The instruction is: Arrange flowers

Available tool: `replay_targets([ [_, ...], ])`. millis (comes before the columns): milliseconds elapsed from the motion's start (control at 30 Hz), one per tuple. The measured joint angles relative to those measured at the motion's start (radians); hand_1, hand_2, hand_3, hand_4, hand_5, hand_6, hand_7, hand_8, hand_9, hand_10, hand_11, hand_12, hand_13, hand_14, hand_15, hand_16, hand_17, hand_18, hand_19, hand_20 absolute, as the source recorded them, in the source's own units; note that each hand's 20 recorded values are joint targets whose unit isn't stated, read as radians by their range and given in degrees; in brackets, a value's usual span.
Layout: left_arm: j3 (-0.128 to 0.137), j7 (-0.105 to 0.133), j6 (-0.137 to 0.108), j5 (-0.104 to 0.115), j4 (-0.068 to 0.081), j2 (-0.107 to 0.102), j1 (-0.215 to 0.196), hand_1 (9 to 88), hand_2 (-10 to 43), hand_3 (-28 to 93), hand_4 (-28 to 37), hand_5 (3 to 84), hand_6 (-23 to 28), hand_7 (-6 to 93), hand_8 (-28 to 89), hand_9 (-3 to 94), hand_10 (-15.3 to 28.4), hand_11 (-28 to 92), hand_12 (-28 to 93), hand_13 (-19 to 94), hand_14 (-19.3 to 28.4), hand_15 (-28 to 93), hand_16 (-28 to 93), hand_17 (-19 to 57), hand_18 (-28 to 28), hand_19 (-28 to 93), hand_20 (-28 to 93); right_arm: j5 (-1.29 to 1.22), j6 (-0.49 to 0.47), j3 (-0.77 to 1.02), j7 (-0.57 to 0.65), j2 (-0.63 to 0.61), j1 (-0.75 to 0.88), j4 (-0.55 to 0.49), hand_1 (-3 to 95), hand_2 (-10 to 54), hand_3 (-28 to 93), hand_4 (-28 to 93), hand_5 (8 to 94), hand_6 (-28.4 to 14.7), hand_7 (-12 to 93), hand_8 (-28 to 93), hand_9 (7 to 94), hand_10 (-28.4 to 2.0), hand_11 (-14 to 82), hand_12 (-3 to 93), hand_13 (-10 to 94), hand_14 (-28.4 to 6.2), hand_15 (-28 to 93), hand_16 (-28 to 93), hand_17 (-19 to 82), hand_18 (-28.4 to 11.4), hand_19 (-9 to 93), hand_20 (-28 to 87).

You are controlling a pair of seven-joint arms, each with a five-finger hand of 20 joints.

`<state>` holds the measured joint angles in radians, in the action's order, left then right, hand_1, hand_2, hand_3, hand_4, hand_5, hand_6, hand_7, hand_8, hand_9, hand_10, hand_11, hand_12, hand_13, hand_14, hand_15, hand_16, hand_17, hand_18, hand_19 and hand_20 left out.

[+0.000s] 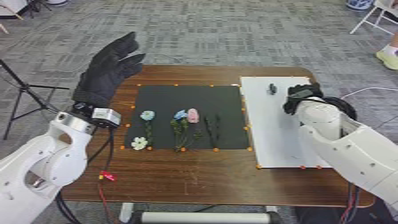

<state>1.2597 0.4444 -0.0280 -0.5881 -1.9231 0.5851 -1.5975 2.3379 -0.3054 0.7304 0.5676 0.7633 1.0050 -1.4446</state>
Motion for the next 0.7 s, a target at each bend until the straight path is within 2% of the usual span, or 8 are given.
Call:
replay_targets([
  [100, -0.004, -0.001, 0.0, 0.0, 0.0, -0.001, 0.007, 27.4, -3.6, 66, -25.4, 24.0, 1.8, 15.6, -8, 18.8, 10.0, 14, 19, 16, 13.4, 24, 6, -10.7, 19.0, 36, 12, 0.033, 0.077, -0.021, -0.003, -0.004, -0.001, 0.006, 48.1, -9.5, 83, -28, 60.9, 2.4, 45, -2, 75.4, -6.5, 23.7, 44.2, 65, -3.3, 61, 32, 26, -17.6, 74, 36],
  [133, -0.004, -0.001, 0.001, -0.001, 0.0, -0.001, 0.007, 27.4, -3.6, 66, -25.4, 24.0, 1.8, 15.6, -8, 18.7, 10.0, 14, 19, 16, 13.4, 24, 6, -10.7, 19.0, 36, 12, 0.04, 0.102, -0.026, -0.006, -0.005, -0.001, 0.007, 50.3, -9.5, 84, -28, 66.4, 2.9, 48, 0, 80.6, -6.5, 25.3, 47.5, 68, -3.7, 64, 34, 29, -18.0, 77, 38],
  [233, 0.011, -0.005, 0.001, -0.001, -0.003, -0.002, -0.003, 27.3, -3.6, 66, -25.3, 24.0, 1.8, 15.7, -8, 18.7, 10.0, 14, 19, 16, 13.4, 24, 6, -10.7, 19.0, 36, 12, 0.048, 0.174, -0.04, -0.019, -0.013, 0.005, 0.004, 50.5, -9.5, 85, -26, 73.1, 2.7, 46, -3, 84.4, -6.8, 27.0, 48.3, 70, -5.1, 68, 34, 30, -18.1, 79, 39],
  [300, 0.044, -0.01, 0.0, -0.002, -0.011, -0.002, -0.029, 27.3, -3.7, 66, -25.2, 24.0, 1.8, 15.8, -8, 18.8, 10.1, 14, 19, 16, 13.4, 24, 6, -10.7, 19.0, 36, 12, 0.049, 0.223, -0.042, -0.036, -0.022, 0.016, -0.009, 50.1, -9.5, 86, -26, 76.1, 3.0, 43, -4, 85.9, -6.7, 26.1, 48.3, 71, -5.0, 68, 34, 32, -17.7, 78, 40],
  [400, 0.123, -0.023, -0.009, -0.001, -0.024, 0.002, -0.099, 27.4, -4.0, 66, -25.3, 24.1, 1.8, 16.1, -8, 18.8, 10.1, 14, 19, 16, 13.4, 24, 6, -10.6, 19.0, 36, 12, 0.047, 0.289, -0.041, -0.076, -0.038, 0.035, -0.055, 50.9, -9.5, 85, -27, 77.9, 3.5, 40, -4, 88.3, -6.1, 22.1, 48.6, 75, -3.2, 63, 34, 33, -17.7, 78, 41],
  [467, 0.161, -0.03, -0.022, 0.004, -0.024, 0.007, -0.144, 27.5, -4.1, 66, -25.4, 24.1, 1.8, 16.3, -8, 18.8, 10.1, 15, 18, 16, 13.4, 24, 6, -10.6, 19.0, 36, 12, 0.039, 0.314, -0.04, -0.104, -0.043, 0.044, -0.093, 50.8, -9.5, 85, -27, 78.5, 3.7, 39, -3, 89.6, -5.7, 19.9, 48.6, 76, -2.8, 62, 35, 33, -17.7, 78, 41],
  [567, 0.164, -0.034, -0.049, 0.013, -0.014, 0.008, -0.184, 27.6, -4.1, 66, -25.6, 24.1, 1.8, 16.8, -8, 18.8, 10.1, 15, 18, 16, 13.4, 25, 6, -10.7, 19.0, 36, 12, 0.024, 0.329, -0.045, -0.131, -0.034, 0.042, -0.14, 50.2, -9.5, 86, -26, 78.9, 3.5, 38, -2, 90.1, -5.8, 18.9, 49.2, 76, -3.0, 61, 36, 33, -17.8, 78, 42],
  [700, 0.144, -0.038, -0.061, 0.023, 0.006, 0.012, -0.206, 27.5, -4.1, 66, -25.8, 24.0, 1.7, 18.0, -9, 18.7, 10.3, 17, 18, 16, 13.5, 27, 6, -10.7, 19.1, 37, 12, 0.025, 0.385, -0.107, -0.152, 0.02, -0.003, -0.13, 50.0, -9.5, 85, -26, 79.0, 3.5, 38, -1, 90.1, -5.8, 18.9, 49.7, 76, -3.2, 62, 36, 33, -17.8, 78, 42],
])
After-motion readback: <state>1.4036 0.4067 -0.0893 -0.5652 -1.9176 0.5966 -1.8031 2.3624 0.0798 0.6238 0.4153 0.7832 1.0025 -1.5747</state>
